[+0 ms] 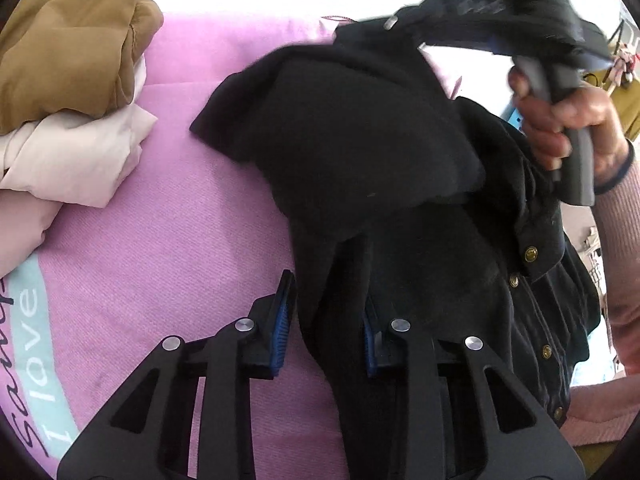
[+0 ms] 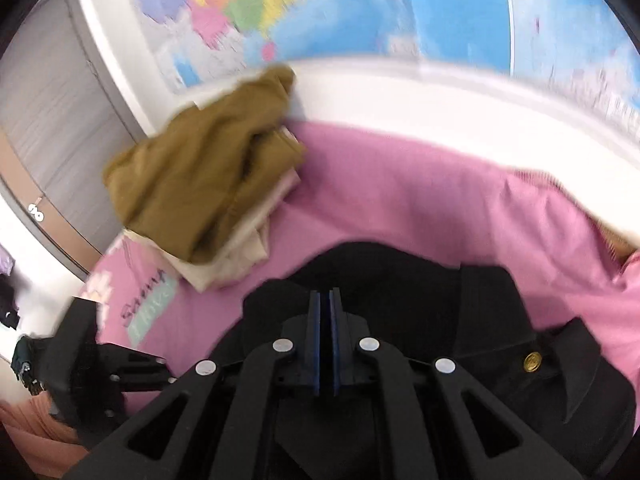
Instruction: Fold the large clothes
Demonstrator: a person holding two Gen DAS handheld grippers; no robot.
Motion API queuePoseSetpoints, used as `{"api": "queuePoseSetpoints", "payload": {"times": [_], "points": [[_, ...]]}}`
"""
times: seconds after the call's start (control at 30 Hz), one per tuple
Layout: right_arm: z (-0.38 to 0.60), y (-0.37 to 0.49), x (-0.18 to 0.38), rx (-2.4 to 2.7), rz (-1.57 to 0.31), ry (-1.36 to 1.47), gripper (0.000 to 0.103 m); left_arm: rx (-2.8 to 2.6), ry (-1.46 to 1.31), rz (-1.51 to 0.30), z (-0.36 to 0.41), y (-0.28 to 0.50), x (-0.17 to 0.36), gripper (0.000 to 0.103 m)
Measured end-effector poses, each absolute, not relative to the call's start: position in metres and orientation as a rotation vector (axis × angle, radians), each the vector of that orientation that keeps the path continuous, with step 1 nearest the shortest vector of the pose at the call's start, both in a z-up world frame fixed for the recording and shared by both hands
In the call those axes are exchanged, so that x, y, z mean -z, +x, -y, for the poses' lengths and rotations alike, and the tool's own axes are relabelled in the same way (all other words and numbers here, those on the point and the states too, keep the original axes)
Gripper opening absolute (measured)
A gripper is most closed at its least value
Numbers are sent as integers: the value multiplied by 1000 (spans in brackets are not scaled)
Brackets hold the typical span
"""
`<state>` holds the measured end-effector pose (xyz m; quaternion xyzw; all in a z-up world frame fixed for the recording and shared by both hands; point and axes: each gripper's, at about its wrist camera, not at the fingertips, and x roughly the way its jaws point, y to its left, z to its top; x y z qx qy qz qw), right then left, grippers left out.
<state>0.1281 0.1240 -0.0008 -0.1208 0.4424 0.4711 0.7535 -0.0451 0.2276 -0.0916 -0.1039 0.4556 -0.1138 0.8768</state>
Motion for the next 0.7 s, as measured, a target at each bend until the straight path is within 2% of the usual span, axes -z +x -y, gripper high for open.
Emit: {"api": "queuePoseSetpoints", "payload": {"times": [0.07, 0.1, 0.17, 0.2, 0.33, 0.5, 0.57, 0.6, 0.63, 0.7], "points": [[-124, 136, 13, -1017, -1036, -243, 6, 230, -209, -953, -230, -47, 91, 28], [-121, 134, 11, -1016, -1021, -248, 11, 223, -202, -954, -230, -49, 91, 28], [-115, 130, -1, -1002, -971, -231, 39, 209, -185, -952, -230, -51, 90, 29], [-112, 127, -9, -1014, -942, -212, 60, 199, -173, -951, -231, -53, 89, 29], [-120, 81, -29, -1129, -803, -389, 60, 184, -196, -947, -235, -61, 86, 29], [-132, 46, -3, -1083, -740, -688, 59, 177, -206, -937, -242, -67, 83, 29], [-130, 57, 9, -1056, -792, -691, 51, 175, -196, -939, -240, -64, 84, 29], [-130, 68, 12, -1044, -835, -658, 32, 173, -197, -943, -236, -57, 84, 29], [-129, 82, 13, -1030, -880, -604, 1, 173, -205, -953, -236, -56, 87, 28], [-121, 102, 7, -1052, -912, -471, 3, 172, -211, -951, -234, -54, 87, 28]]}}
